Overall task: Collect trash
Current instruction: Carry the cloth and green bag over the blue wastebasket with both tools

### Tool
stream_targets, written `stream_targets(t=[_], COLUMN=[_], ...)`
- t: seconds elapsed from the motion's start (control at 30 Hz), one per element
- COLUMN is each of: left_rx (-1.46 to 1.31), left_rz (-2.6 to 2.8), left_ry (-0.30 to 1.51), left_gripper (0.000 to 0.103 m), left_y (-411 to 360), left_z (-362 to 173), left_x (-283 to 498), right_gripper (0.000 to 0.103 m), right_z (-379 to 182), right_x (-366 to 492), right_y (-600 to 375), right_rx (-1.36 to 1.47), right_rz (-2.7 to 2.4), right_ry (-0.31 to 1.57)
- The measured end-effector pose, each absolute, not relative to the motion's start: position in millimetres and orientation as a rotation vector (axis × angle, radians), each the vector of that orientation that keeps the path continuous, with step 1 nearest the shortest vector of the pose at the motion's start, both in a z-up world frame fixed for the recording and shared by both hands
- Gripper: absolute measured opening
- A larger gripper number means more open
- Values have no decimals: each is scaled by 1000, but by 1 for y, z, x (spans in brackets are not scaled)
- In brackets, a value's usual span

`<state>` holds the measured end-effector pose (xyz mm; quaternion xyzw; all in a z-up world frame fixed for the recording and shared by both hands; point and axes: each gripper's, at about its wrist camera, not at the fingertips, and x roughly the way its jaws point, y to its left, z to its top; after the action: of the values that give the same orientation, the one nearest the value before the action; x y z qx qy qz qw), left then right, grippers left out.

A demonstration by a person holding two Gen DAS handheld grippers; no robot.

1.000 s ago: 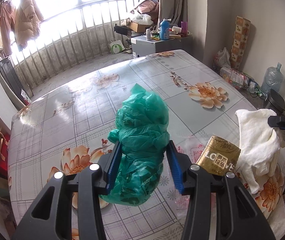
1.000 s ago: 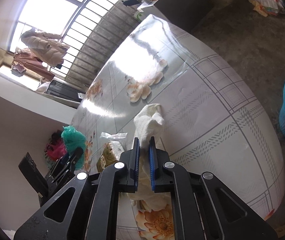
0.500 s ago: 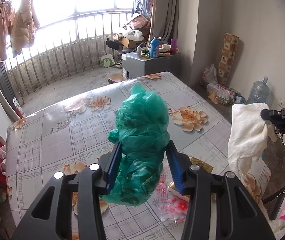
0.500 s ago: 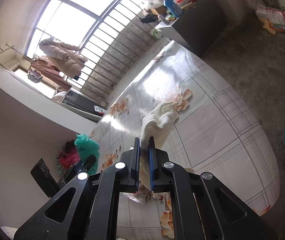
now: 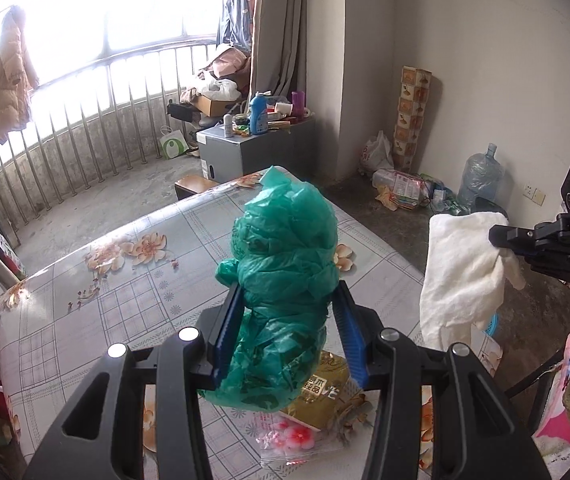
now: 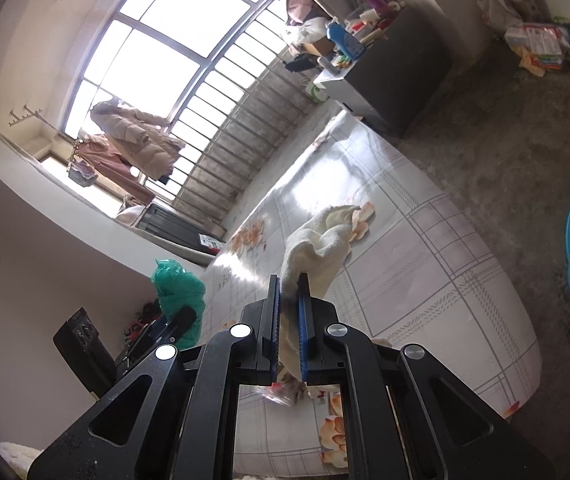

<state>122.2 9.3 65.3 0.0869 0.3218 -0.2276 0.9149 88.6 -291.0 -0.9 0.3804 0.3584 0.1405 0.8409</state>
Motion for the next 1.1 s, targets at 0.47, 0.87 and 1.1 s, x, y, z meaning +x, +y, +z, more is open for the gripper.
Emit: stream_targets(t=[0.47, 0.87, 1.1], left_rx=[240, 291, 315], left_rz=[-572, -924, -1105], left_ry=[674, 750, 931], left_gripper=[44, 44, 44], left_y=[-47, -189, -304], left_z=[69, 69, 29], left_x=[127, 144, 157], right_gripper=[6, 6, 6], right_z=[-8, 7, -15], right_x=[78, 15, -14], right_y=[-324, -436, -500], right_rx=[864, 923, 902], right_rz=[293, 54, -222], right_ry=[696, 519, 525])
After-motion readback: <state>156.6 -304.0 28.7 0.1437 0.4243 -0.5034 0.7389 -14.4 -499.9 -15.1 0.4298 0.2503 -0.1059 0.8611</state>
